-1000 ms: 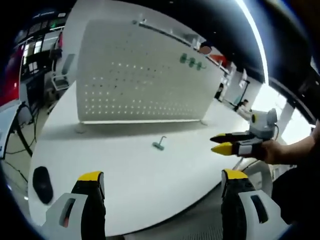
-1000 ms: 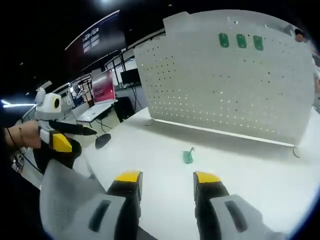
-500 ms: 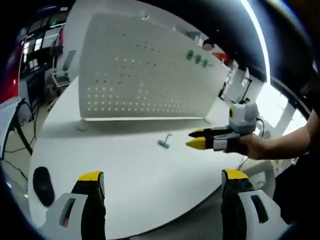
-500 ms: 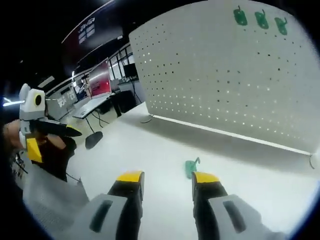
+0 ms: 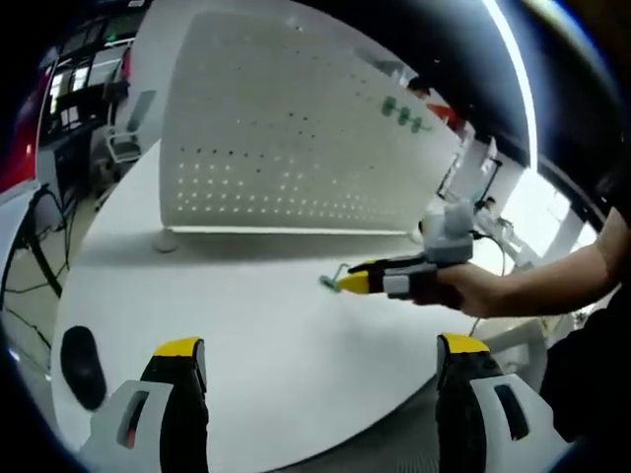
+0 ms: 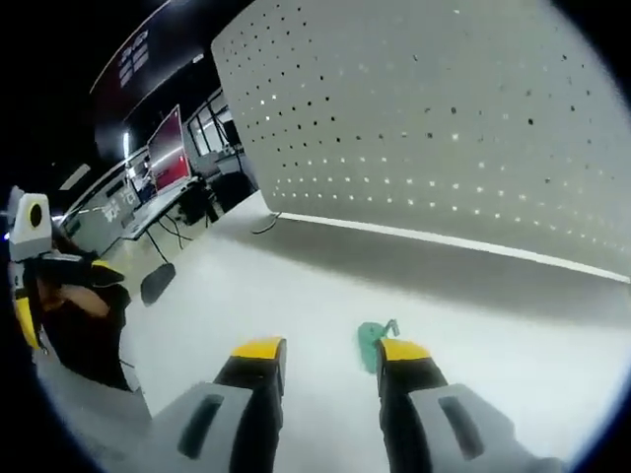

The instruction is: Insert the hook assembly into the mounting plate slot until the hook locks in place.

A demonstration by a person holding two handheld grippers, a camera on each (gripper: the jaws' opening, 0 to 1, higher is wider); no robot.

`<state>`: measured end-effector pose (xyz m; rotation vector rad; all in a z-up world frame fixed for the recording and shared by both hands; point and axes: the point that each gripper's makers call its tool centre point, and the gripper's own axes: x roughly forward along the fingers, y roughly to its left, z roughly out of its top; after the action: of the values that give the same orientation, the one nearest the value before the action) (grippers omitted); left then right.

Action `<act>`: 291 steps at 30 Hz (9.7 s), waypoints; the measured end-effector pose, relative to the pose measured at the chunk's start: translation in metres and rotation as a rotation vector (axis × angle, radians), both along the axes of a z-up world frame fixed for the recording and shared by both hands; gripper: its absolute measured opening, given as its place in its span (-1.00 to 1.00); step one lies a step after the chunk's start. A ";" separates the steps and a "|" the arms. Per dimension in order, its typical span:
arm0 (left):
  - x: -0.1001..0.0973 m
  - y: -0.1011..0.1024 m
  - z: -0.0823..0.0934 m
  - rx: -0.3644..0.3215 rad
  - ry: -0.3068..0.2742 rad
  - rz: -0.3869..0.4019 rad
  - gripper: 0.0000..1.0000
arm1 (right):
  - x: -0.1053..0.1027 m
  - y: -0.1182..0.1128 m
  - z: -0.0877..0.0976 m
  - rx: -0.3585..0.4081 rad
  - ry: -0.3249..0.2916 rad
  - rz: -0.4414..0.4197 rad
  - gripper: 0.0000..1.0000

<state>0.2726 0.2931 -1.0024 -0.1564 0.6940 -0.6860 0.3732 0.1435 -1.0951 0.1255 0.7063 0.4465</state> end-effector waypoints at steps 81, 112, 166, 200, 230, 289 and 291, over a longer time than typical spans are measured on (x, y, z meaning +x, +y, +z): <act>0.028 -0.034 0.042 -0.031 -0.024 0.069 0.96 | 0.004 0.005 0.184 0.215 -0.406 -0.029 -1.00; 0.031 -0.078 0.104 -0.377 -0.001 0.036 -0.68 | -0.066 0.073 0.248 0.403 -0.553 0.078 -1.00; 0.029 -0.074 0.134 -0.049 -0.321 -0.049 -0.98 | -0.079 0.077 0.252 0.496 -0.317 0.160 -0.80; 0.022 -0.099 0.132 0.010 -0.405 -0.182 -0.27 | -0.075 0.063 0.254 0.416 -0.365 0.225 -1.00; 0.026 -0.110 0.136 -0.154 -0.403 -0.137 1.00 | -0.034 -0.011 0.262 0.213 -0.572 0.076 -1.00; 0.059 -0.074 0.114 -0.079 -0.367 -0.030 1.00 | 0.097 -0.275 0.292 -0.050 -0.778 -0.528 -1.00; 0.059 -0.073 0.113 -0.078 -0.365 -0.029 1.00 | 0.099 -0.278 0.292 -0.052 -0.780 -0.532 -1.00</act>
<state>0.3319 0.2196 -0.8896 -0.0890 0.3203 -0.7455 0.4720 -0.1341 -0.8034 0.0758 -0.0958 -0.0531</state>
